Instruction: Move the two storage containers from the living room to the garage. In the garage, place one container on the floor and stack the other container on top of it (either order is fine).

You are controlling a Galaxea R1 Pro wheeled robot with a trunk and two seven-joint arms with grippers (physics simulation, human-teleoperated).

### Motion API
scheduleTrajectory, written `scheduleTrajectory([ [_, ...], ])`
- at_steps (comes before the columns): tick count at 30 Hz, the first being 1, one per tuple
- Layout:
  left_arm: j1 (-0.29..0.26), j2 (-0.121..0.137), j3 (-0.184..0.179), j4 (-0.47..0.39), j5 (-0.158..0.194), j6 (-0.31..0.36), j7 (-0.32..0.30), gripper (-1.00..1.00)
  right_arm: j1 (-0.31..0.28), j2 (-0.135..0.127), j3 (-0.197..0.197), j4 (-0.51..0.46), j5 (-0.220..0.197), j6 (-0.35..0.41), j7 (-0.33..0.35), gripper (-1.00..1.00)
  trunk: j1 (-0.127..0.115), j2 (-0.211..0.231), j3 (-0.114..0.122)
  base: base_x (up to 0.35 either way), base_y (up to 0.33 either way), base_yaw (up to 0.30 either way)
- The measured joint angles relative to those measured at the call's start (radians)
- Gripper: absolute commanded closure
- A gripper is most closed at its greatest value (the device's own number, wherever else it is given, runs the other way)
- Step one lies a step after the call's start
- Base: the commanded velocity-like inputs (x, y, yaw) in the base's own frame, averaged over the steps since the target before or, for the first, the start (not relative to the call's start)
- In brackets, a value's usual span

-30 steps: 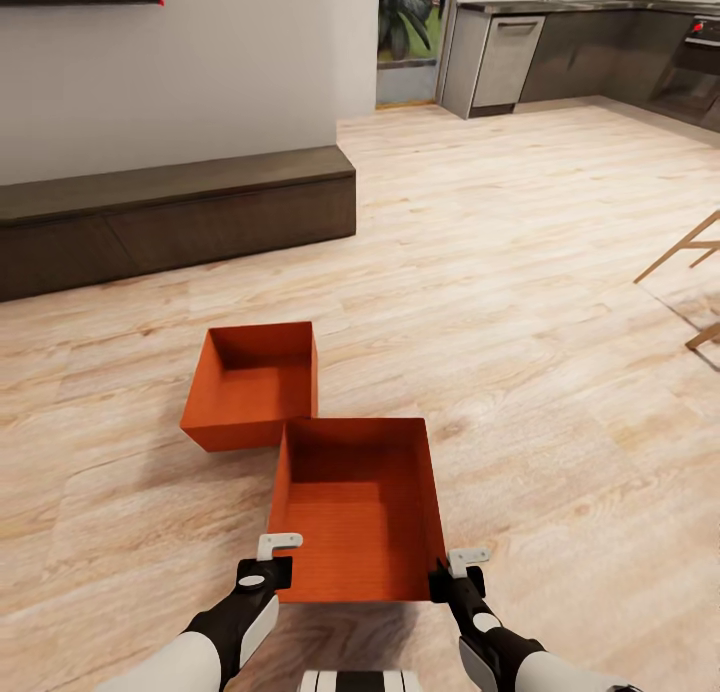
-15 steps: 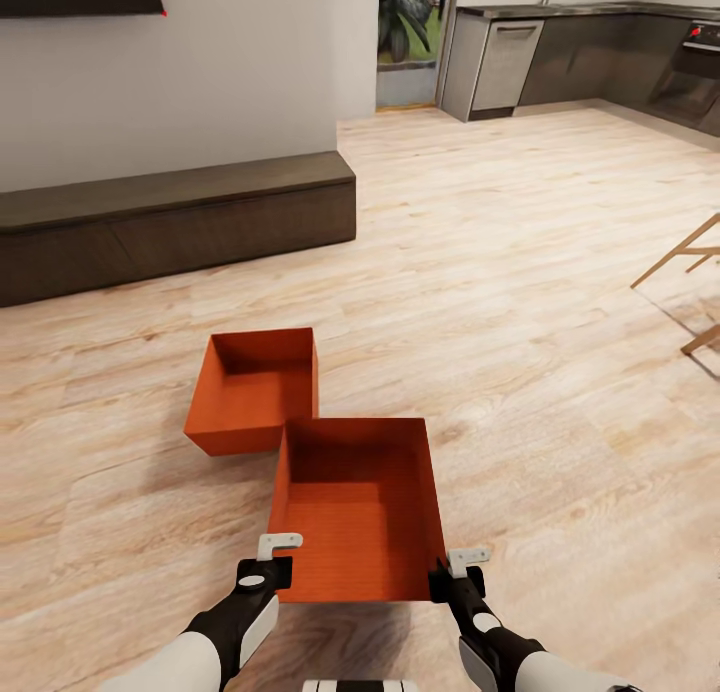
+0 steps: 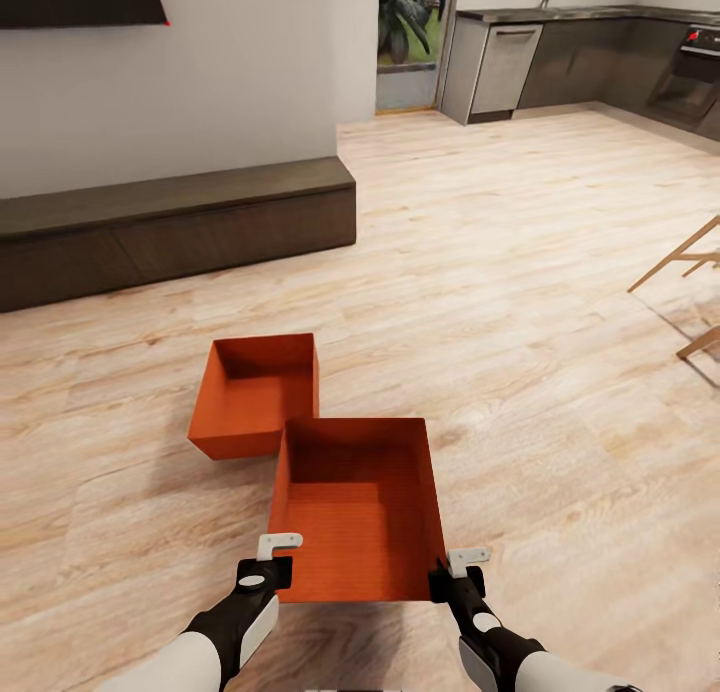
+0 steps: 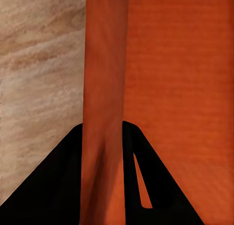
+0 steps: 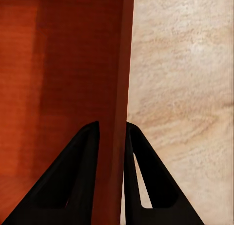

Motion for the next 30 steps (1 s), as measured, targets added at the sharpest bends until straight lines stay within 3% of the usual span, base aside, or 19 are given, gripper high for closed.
scheduleTrajectory([
  [6, 0.000, 0.000, 0.000, 0.000, 0.000, 0.000, 0.000, 1.00, 0.000, 0.000, 0.002, 0.000, -0.003, 0.000, 0.000, 1.00, -0.023, 0.042, 0.019, 0.000, 0.000, 0.000],
  [8, -0.001, 0.001, 0.000, -0.001, -0.004, 0.000, 0.000, 1.00, -0.001, 0.003, 0.021, 0.003, -0.028, -0.005, -0.003, 1.00, -0.031, 0.056, 0.025, 0.000, 0.000, 0.000],
  [30, 0.000, 0.001, -0.001, -0.002, -0.002, 0.000, 0.000, 1.00, -0.001, 0.002, 0.017, 0.003, -0.022, -0.005, -0.002, 1.00, -0.115, 0.210, 0.094, 0.000, 0.000, 0.000],
])
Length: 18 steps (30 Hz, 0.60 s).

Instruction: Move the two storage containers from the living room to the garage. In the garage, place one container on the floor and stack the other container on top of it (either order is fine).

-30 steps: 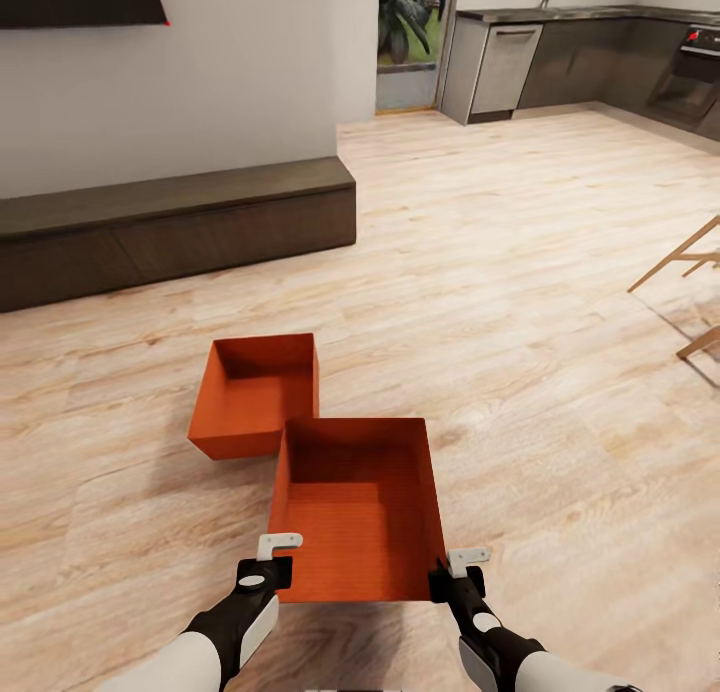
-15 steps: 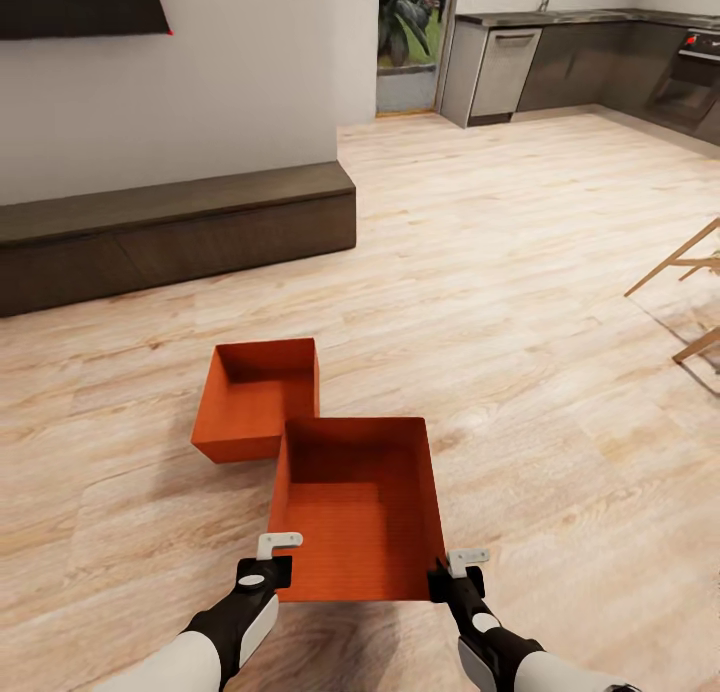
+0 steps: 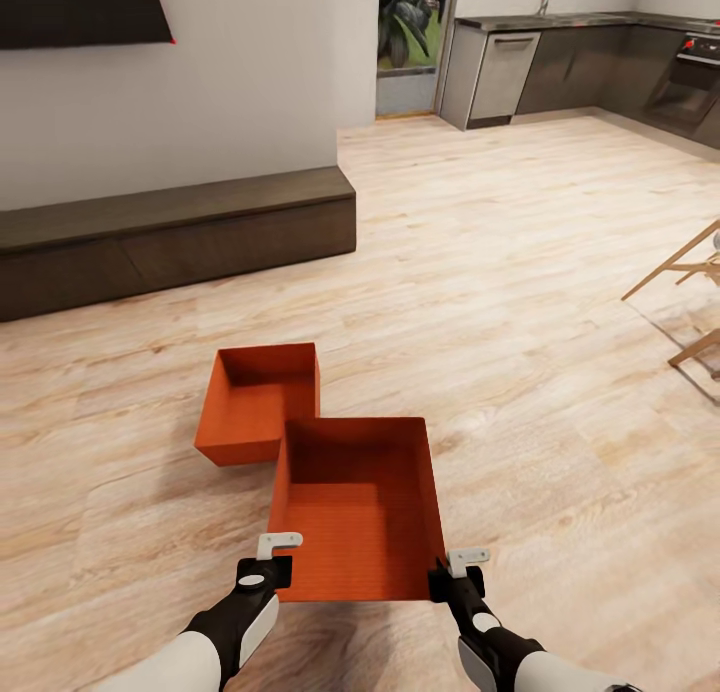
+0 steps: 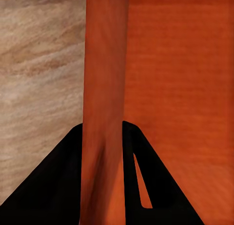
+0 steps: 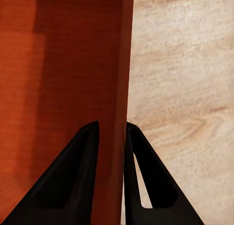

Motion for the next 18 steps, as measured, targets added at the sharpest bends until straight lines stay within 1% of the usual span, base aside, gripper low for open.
scheduleTrajectory([
  [18, 0.000, 0.000, -0.002, 0.000, 0.001, 0.000, 0.001, 1.00, 0.000, 0.001, 0.002, 0.001, -0.004, -0.001, -0.001, 1.00, -0.069, 0.126, 0.056, 0.000, 0.000, 0.000],
])
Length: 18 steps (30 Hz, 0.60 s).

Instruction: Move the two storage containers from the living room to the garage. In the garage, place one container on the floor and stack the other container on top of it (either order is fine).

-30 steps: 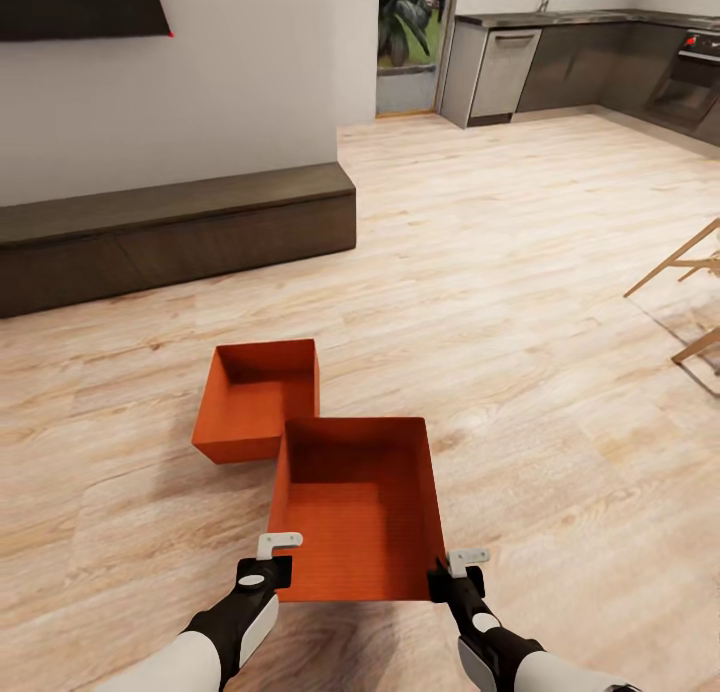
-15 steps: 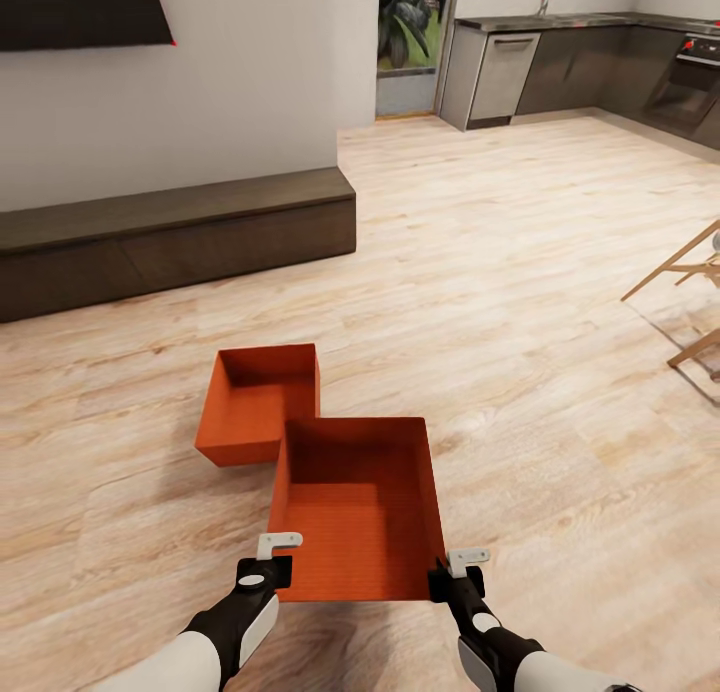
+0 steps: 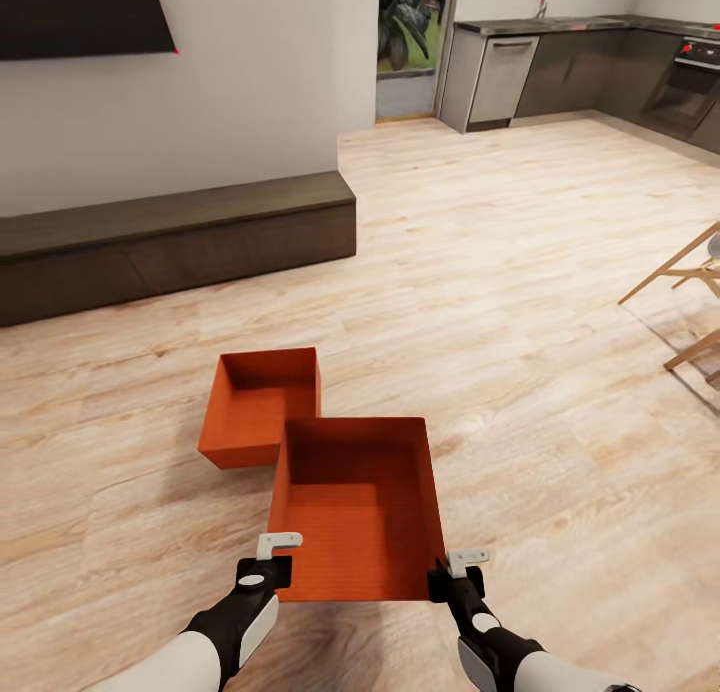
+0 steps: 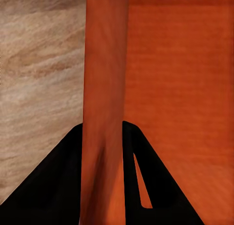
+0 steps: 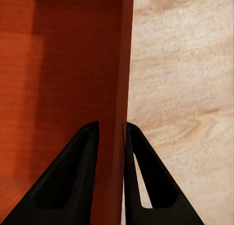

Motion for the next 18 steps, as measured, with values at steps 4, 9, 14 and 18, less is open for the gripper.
scheduleTrajectory([
  [4, 0.000, 0.000, 0.000, 0.000, 0.001, 0.000, 0.000, 1.00, 0.000, 0.000, 0.000, 0.000, 0.000, 0.000, 0.000, 1.00, -0.015, 0.028, 0.013, 0.000, 0.000, 0.000],
  [9, 0.000, 0.000, -0.001, 0.000, 0.002, 0.000, 0.000, 1.00, 0.000, 0.000, 0.001, 0.001, -0.001, 0.000, 0.000, 1.00, -0.035, 0.063, 0.028, 0.000, 0.000, 0.000],
  [14, 0.000, 0.001, -0.003, 0.001, 0.005, 0.000, 0.000, 1.00, 0.000, 0.001, 0.002, 0.001, -0.002, 0.000, 0.000, 1.00, -0.054, 0.098, 0.044, 0.000, 0.000, 0.000],
  [18, 0.000, 0.001, -0.004, 0.001, 0.005, 0.000, 0.000, 1.00, 0.000, 0.001, 0.002, 0.001, -0.002, 0.000, 0.000, 1.00, -0.069, 0.126, 0.056, 0.000, 0.000, 0.000],
])
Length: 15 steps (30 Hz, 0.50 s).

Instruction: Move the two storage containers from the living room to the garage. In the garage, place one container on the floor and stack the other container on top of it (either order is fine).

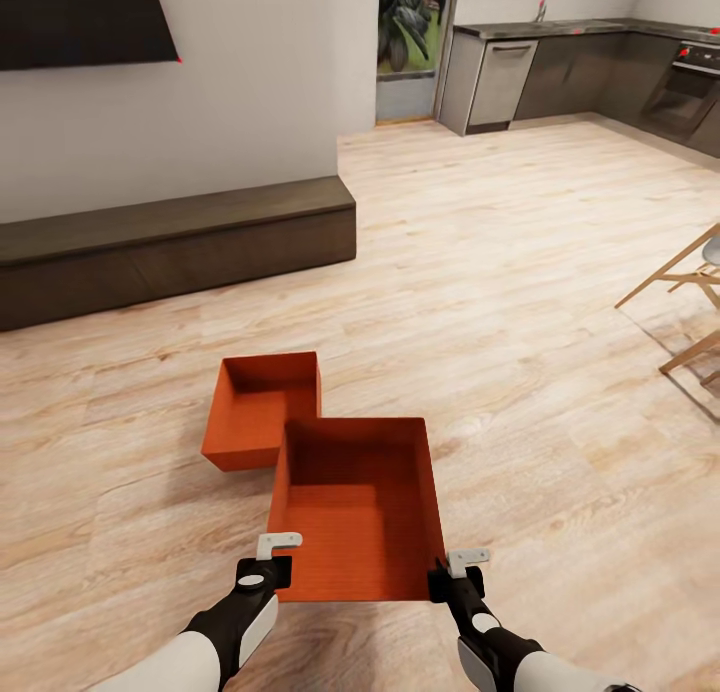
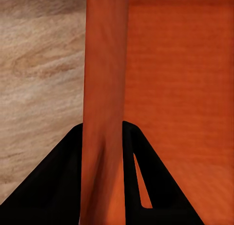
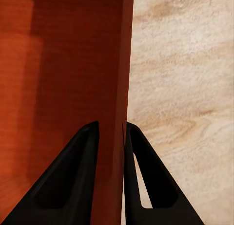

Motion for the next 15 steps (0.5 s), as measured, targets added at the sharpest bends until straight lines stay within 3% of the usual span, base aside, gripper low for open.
scheduleTrajectory([
  [15, 0.000, 0.000, 0.001, 0.002, 0.000, 0.000, -0.001, 1.00, 0.000, 0.000, 0.001, 0.001, -0.001, 0.001, 0.000, 1.00, -0.058, 0.105, 0.047, 0.000, 0.000, 0.000],
])
